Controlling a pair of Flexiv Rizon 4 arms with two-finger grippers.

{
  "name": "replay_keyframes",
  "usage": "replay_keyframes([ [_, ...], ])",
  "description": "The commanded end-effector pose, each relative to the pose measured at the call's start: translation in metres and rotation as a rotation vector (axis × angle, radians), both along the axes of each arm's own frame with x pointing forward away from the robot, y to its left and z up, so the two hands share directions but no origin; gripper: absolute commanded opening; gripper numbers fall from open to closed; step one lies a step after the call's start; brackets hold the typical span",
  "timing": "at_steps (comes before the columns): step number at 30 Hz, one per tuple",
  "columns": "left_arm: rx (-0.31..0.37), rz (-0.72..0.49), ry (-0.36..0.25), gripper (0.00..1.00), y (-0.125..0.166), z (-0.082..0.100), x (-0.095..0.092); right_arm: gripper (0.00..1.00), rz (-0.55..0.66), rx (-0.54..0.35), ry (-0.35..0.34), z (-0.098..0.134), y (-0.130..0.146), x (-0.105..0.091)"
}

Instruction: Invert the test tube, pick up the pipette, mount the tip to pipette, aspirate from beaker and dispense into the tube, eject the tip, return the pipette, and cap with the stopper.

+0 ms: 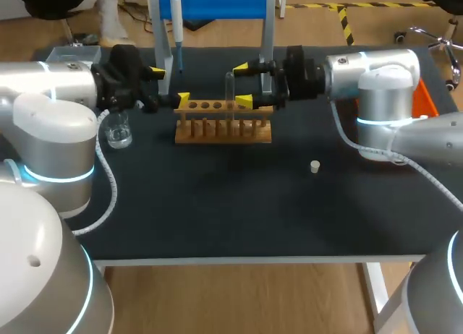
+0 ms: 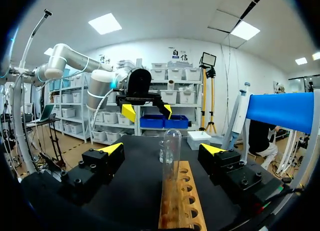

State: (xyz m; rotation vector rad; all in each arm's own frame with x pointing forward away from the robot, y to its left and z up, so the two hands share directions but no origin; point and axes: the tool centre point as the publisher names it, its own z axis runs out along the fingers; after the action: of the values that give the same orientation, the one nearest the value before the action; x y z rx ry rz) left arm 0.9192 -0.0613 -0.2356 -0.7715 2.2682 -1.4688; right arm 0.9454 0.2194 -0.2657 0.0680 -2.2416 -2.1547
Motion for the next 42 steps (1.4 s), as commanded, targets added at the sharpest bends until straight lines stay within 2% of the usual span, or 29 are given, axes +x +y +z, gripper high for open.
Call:
replay_keyframes([
  [1, -0.001, 0.002, -0.001, 1.0, 0.0, -0.001, 0.0, 1.0, 0.011, 0.021, -0.001, -0.007, 0.009, 0.006],
  [26, -0.001, 0.002, -0.001, 1.0, 0.0, -0.001, 0.0, 1.0, 0.011, 0.051, 0.016, -0.014, 0.026, 0.012],
  [28, -0.001, 0.002, -0.001, 1.0, 0.0, -0.001, 0.0, 0.89, 0.007, 0.054, 0.018, -0.015, 0.026, 0.013],
  [29, -0.001, 0.002, -0.001, 1.0, 0.0, -0.001, 0.0, 0.78, 0.007, 0.055, 0.019, -0.015, 0.026, 0.013],
  [30, -0.001, 0.002, -0.001, 1.0, 0.0, -0.001, 0.0, 0.49, 0.007, 0.057, 0.02, -0.015, 0.026, 0.013],
  [32, -0.001, 0.002, -0.001, 1.0, 0.0, -0.001, 0.0, 0.4, 0.005, 0.059, 0.022, -0.015, 0.027, 0.014],
  [34, -0.001, 0.002, -0.001, 1.0, 0.0, -0.001, 0.0, 0.19, 0.005, 0.063, 0.024, -0.015, 0.027, 0.014],
  [39, -0.001, 0.002, -0.001, 1.0, 0.0, -0.001, 0.0, 0.0, 0.003, 0.065, 0.024, -0.015, 0.028, 0.015],
  [42, -0.001, 0.002, -0.001, 1.0, 0.0, -0.001, 0.0, 0.0, 0.002, 0.065, 0.024, -0.016, 0.028, 0.015],
])
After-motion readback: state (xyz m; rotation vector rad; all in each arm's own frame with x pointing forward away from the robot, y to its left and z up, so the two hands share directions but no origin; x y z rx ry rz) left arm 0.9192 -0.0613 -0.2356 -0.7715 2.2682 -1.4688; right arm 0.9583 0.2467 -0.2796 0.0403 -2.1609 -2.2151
